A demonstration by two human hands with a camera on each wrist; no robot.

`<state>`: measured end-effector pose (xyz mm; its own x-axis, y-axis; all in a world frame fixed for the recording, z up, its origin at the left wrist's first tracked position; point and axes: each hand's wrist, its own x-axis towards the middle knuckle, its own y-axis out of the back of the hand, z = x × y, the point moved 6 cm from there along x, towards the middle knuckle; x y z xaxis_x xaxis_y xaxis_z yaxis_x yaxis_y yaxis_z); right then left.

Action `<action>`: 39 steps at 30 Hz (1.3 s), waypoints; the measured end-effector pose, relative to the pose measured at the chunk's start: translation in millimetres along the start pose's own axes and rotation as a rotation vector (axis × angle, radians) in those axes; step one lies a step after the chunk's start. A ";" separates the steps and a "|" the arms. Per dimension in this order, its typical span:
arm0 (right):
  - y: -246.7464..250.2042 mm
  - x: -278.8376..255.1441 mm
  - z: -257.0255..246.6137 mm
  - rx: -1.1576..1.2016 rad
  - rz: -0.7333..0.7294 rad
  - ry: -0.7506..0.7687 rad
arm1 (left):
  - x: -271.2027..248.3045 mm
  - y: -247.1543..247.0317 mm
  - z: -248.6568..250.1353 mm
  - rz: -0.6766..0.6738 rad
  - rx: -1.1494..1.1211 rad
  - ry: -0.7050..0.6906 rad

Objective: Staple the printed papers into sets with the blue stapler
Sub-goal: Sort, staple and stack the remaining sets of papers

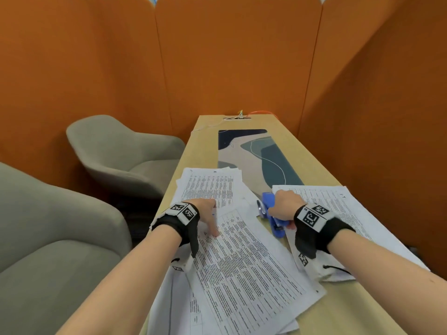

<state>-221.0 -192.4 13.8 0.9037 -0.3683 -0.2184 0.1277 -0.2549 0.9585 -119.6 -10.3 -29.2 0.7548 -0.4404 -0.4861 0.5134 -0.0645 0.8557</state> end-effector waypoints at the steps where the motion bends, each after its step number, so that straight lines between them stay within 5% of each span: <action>1: 2.0 4.3 3.7 -0.029 0.015 -0.016 | 0.9 -0.2 0.3 0.009 -0.002 -0.005; 8: 0.9 19.4 9.3 -0.065 0.112 -0.021 | -14.7 23.7 0.6 0.299 -0.045 -0.090; 13: 2.9 5.5 -17.2 0.690 -0.015 0.199 | -57.8 76.1 10.9 0.458 -0.238 -0.291; 16: 9.4 5.5 -23.9 1.032 0.003 0.212 | -81.8 103.0 21.4 0.677 -0.260 -0.365; 20: 18.2 9.2 -20.3 1.339 0.012 0.161 | -104.9 119.9 8.0 1.226 -0.120 -0.193; 22: 25.8 9.4 -15.0 1.482 -0.008 0.179 | -111.7 118.6 -19.2 1.358 -0.268 -0.023; 24: 32.3 7.6 -13.0 1.595 -0.060 0.224 | -102.1 109.6 -45.7 1.212 -0.667 0.004; 26: 40.1 6.3 -15.0 1.659 -0.082 0.257 | -87.8 97.8 -51.5 0.931 -1.042 -0.120; 28: 48.7 6.9 -19.5 1.704 -0.045 0.264 | -85.9 94.0 -46.8 0.827 -1.181 -0.235; 35: 75.1 -4.2 -47.9 1.810 0.129 0.357 | -107.0 92.4 -28.3 1.166 -1.136 -0.337; 39: 69.5 -4.5 -54.0 1.702 0.180 0.360 | -102.3 73.4 -24.4 1.177 -1.125 -0.319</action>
<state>-194.2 -160.1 91.3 0.9251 -0.3555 0.1338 -0.2963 -0.8958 -0.3313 -149.1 51.9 79.0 0.8823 0.0607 0.4668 -0.1143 0.9896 0.0873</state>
